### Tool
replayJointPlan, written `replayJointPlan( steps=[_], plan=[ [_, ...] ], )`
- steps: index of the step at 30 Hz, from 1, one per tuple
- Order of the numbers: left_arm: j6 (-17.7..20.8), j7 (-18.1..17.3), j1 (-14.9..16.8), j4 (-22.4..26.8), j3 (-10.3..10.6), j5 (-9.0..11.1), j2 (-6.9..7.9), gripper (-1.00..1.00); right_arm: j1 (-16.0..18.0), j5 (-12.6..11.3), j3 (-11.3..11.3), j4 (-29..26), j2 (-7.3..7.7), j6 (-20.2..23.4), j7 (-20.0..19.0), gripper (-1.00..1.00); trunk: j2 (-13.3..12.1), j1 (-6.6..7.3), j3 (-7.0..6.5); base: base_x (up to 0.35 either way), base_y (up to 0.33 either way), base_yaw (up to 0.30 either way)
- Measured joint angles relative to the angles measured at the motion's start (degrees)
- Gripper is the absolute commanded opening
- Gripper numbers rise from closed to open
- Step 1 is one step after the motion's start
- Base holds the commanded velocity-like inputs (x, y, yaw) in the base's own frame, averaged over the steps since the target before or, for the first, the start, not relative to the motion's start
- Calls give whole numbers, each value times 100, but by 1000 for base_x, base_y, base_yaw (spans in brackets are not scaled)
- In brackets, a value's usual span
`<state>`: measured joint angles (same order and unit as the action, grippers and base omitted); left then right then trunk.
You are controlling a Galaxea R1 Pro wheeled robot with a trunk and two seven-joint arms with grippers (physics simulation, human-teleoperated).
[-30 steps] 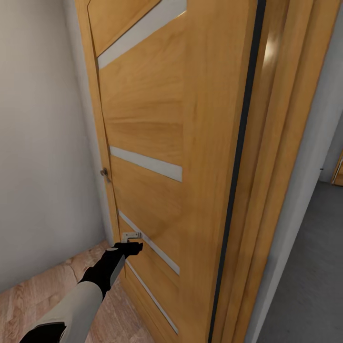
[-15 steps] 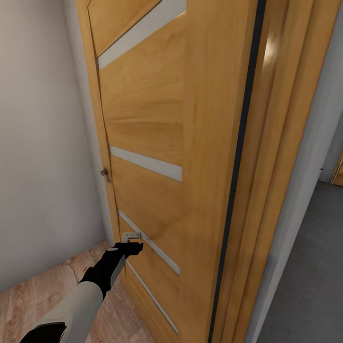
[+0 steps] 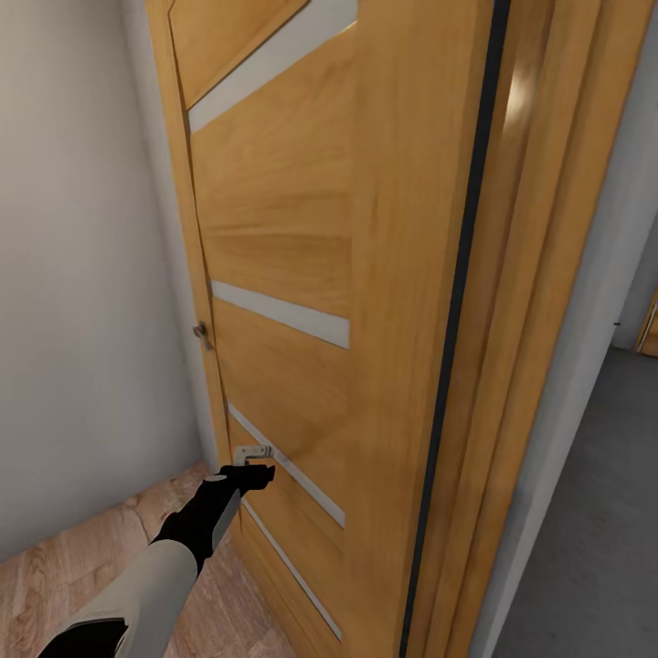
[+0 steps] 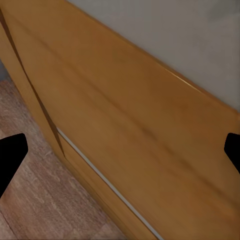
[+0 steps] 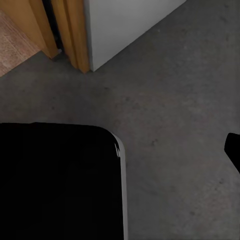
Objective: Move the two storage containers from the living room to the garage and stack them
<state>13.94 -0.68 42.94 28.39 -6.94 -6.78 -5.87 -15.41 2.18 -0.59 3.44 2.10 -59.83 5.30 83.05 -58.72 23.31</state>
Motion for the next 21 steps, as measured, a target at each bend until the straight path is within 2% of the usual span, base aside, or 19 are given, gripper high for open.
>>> replayJointPlan(
  steps=[4,9,21],
  plan=[
    [-1,0,1,2,0,6,29,100,-1,-4,6,-1,0,0,0,100,1,0,0,0,0,-118],
    [-2,4,0,-9,15,29,178,100,0,-7,5,1,0,0,0,100,2,0,1,0,0,-139],
    [0,2,-2,-6,10,17,184,100,0,-7,0,0,-3,0,0,100,1,0,1,0,0,-7]
  ],
)
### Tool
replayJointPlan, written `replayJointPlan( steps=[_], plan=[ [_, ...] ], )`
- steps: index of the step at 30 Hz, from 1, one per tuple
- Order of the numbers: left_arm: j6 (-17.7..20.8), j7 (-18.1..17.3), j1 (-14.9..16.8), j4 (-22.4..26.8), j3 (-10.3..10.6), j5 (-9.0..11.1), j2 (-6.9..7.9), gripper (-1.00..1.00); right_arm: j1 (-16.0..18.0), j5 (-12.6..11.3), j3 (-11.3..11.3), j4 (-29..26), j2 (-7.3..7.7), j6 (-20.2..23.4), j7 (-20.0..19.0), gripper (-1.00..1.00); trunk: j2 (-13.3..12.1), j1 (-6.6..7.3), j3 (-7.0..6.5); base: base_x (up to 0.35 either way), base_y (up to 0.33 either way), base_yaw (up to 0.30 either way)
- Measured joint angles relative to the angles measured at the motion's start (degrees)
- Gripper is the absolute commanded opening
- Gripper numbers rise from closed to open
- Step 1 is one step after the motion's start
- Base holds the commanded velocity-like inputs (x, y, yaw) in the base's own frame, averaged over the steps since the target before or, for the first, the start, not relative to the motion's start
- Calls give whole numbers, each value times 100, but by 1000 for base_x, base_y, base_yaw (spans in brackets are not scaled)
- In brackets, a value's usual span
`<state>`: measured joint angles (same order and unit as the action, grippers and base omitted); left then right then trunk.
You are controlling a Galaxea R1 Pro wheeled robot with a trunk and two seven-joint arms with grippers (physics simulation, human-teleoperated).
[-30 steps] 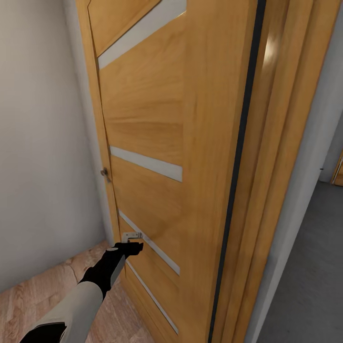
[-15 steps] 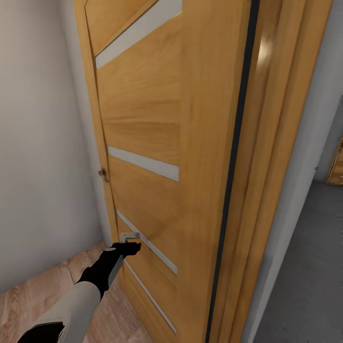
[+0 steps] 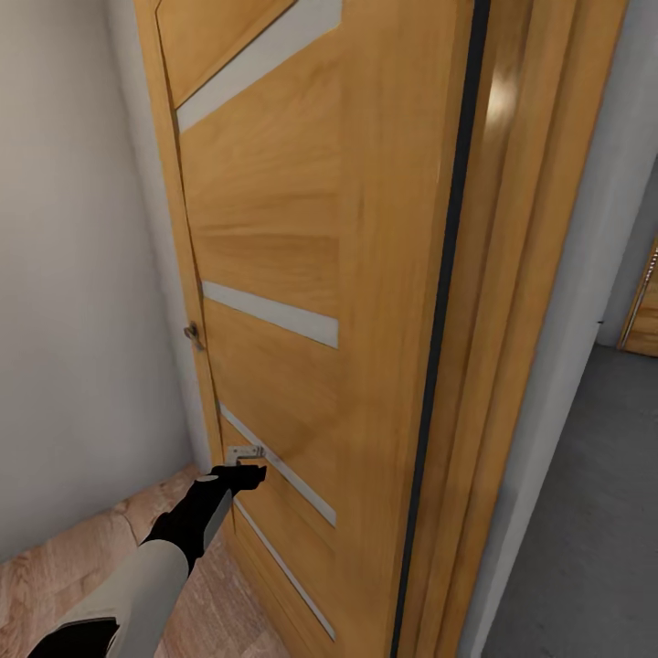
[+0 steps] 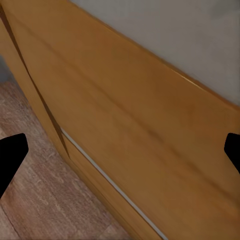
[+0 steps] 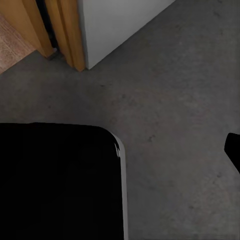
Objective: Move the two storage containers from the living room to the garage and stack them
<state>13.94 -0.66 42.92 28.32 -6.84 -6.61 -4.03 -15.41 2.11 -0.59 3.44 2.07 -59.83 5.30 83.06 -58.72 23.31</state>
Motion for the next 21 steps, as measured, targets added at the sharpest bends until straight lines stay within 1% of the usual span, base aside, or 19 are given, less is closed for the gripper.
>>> replayJointPlan(
  steps=[21],
  plan=[
    [2,0,-1,2,-1,-2,0,100,0,2,-1,-2,1,0,0,100,0,0,0,0,0,0]
  ],
)
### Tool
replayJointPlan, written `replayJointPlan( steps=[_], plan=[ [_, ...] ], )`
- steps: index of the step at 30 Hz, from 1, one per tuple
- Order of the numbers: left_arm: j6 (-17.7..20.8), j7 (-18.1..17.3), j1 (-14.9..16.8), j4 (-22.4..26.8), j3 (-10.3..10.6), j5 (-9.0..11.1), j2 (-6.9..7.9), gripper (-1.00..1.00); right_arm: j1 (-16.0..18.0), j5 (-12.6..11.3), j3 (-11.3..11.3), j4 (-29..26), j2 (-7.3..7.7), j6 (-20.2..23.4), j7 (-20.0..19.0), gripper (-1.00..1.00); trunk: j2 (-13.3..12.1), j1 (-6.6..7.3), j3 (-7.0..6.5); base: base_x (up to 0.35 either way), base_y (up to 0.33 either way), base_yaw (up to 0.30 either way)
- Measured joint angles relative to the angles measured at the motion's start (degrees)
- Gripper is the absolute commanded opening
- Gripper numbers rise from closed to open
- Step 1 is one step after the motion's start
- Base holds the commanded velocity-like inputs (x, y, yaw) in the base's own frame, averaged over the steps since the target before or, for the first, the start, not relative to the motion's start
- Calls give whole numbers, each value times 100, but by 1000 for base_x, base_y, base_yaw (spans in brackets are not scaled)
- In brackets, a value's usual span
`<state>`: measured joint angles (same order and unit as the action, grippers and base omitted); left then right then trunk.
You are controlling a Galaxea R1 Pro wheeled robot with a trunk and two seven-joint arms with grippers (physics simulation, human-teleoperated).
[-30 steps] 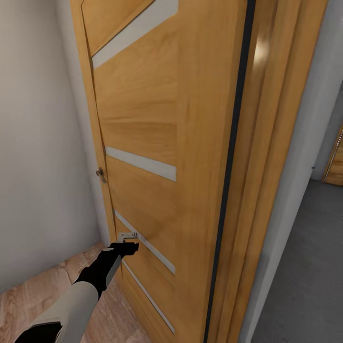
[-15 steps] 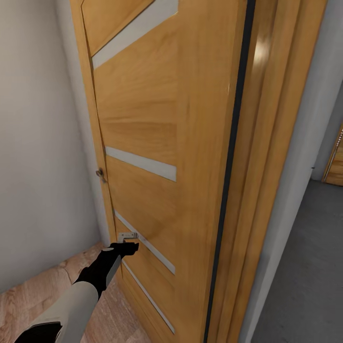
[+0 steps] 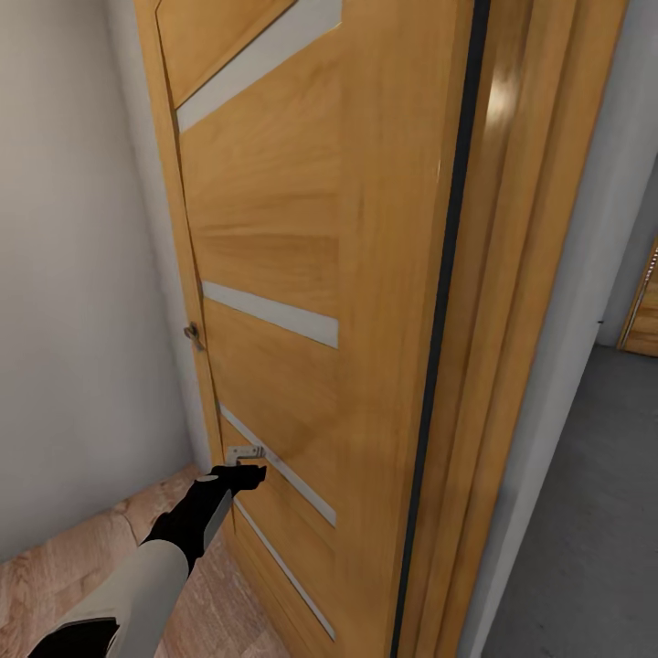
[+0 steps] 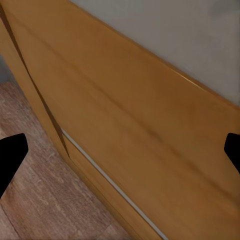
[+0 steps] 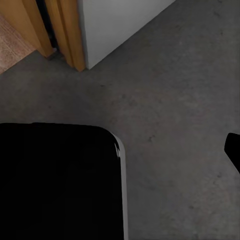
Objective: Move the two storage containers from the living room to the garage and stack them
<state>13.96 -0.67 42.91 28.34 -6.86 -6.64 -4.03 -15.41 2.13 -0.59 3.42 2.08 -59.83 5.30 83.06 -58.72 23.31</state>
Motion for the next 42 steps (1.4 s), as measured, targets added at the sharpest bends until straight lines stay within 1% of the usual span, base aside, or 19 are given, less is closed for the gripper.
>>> replayJointPlan(
  steps=[12,15,18,19,20,42],
  plan=[
    [0,1,2,-3,3,3,1,100,0,-3,0,3,1,0,0,100,0,0,0,0,0,4],
    [3,-3,-2,3,-8,-21,-49,100,1,-3,1,2,3,0,0,100,-1,0,0,0,0,137],
    [2,-3,-1,0,-6,-23,-203,100,2,-3,1,1,3,-1,-1,100,-2,0,0,0,0,244],
    [0,-24,0,2,6,47,-244,100,1,-3,1,2,3,-1,0,100,-2,-1,0,0,0,271],
    [1,-36,0,6,13,89,-247,100,1,-1,1,3,3,-1,-1,100,-1,0,-1,0,0,278],
    [1,-37,2,6,13,90,-247,100,2,-3,0,3,1,-1,0,100,-2,0,-1,0,0,291]
  ],
)
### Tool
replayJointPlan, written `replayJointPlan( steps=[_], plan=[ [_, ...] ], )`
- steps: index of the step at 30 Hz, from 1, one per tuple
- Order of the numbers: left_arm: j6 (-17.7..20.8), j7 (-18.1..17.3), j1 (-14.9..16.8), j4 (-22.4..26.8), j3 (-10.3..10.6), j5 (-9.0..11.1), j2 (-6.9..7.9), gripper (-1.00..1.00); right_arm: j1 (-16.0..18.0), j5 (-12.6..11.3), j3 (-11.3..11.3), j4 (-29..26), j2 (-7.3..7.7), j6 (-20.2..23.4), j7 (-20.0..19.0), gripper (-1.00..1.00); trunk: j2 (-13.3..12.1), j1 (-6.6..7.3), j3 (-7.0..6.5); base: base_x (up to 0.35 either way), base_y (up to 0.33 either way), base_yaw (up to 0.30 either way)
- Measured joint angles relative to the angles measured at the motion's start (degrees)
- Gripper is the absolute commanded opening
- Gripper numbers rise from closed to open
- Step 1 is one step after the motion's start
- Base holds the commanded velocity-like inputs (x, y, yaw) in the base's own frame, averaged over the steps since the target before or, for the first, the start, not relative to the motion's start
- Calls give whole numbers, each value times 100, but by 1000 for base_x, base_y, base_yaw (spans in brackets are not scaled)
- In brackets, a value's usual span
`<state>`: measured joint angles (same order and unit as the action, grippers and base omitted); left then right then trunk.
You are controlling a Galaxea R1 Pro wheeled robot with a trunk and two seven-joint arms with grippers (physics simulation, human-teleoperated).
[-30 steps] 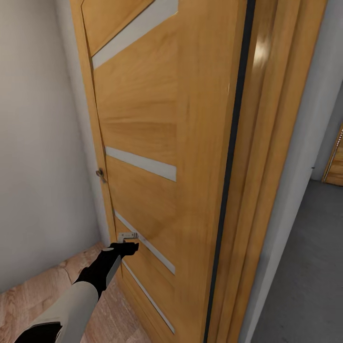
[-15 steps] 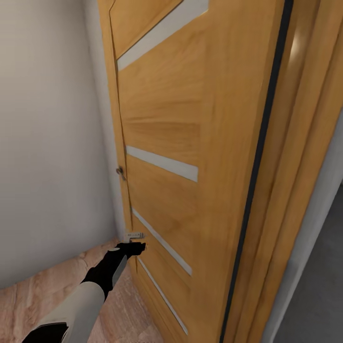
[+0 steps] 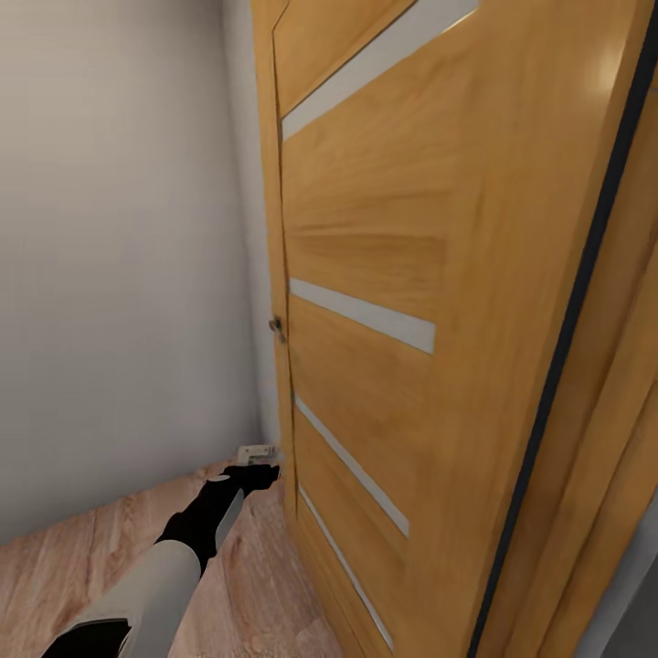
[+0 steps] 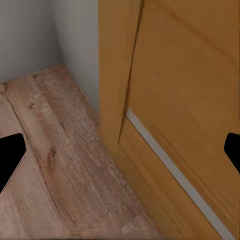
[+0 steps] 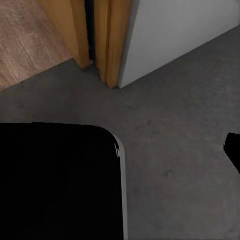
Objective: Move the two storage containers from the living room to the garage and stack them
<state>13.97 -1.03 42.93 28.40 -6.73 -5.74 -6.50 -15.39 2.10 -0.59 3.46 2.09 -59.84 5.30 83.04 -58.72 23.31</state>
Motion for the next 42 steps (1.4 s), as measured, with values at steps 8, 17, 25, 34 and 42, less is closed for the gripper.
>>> replayJointPlan(
  steps=[8,17,25,34,42],
  plan=[
    [0,0,-2,0,0,0,0,100,0,0,0,0,0,0,0,100,0,0,0,0,0,291],
    [0,0,-5,0,0,0,2,100,0,0,0,1,0,0,0,100,0,0,0,0,0,291],
    [0,0,-2,0,0,0,3,100,0,0,0,-3,-1,0,0,100,0,0,0,0,0,291],
    [0,0,-1,0,0,0,8,100,0,0,0,1,-1,0,0,100,0,0,0,0,0,291],
    [0,0,-1,0,0,-3,1,100,0,0,0,2,-1,0,0,100,0,0,0,0,0,287]
  ],
)
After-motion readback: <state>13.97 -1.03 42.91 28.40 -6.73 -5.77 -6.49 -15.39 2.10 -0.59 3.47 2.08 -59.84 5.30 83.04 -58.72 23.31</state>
